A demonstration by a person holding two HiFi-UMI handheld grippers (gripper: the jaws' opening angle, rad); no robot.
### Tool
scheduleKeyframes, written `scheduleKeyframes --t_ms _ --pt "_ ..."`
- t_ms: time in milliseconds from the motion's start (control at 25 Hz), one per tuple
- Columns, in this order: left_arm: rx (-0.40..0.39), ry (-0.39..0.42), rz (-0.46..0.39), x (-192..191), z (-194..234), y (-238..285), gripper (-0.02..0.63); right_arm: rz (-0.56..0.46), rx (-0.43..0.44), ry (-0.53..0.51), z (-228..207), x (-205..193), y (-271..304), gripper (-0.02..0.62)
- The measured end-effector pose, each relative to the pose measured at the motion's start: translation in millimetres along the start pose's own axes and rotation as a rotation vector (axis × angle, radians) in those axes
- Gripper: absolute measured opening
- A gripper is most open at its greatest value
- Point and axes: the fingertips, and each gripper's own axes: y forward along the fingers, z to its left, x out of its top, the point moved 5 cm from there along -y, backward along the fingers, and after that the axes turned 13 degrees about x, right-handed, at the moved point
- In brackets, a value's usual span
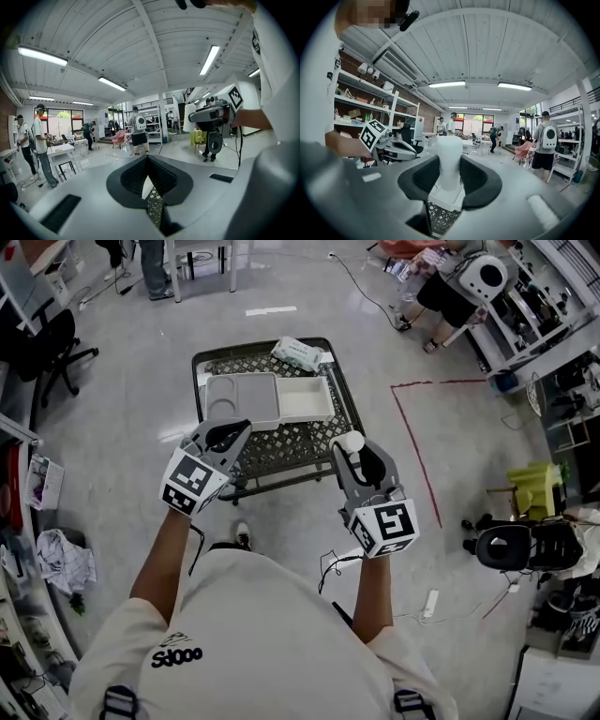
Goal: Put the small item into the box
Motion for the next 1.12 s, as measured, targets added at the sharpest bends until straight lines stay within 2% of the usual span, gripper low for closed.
scheduleKeyframes --t_ms 320,680,800,1120 --pt "-0.038 -0.015 0.008 -11 32 22 0.006 0.03 -0.012 -0.008 -5 5 42 0.141" --pt "-0.061 -0.052 0.058 -32 36 37 0.006 0.103 0.027 -0.009 -8 -10 72 0.14" --pt "-0.051 -0.062 0.096 -45 38 46 0.006 0.123 0.05 0.005 -14 -22 82 0.14" --pt "-0.013 -0.1 0.135 -58 47 78 0.006 0.168 0.096 0.035 -57 -52 118 0.14"
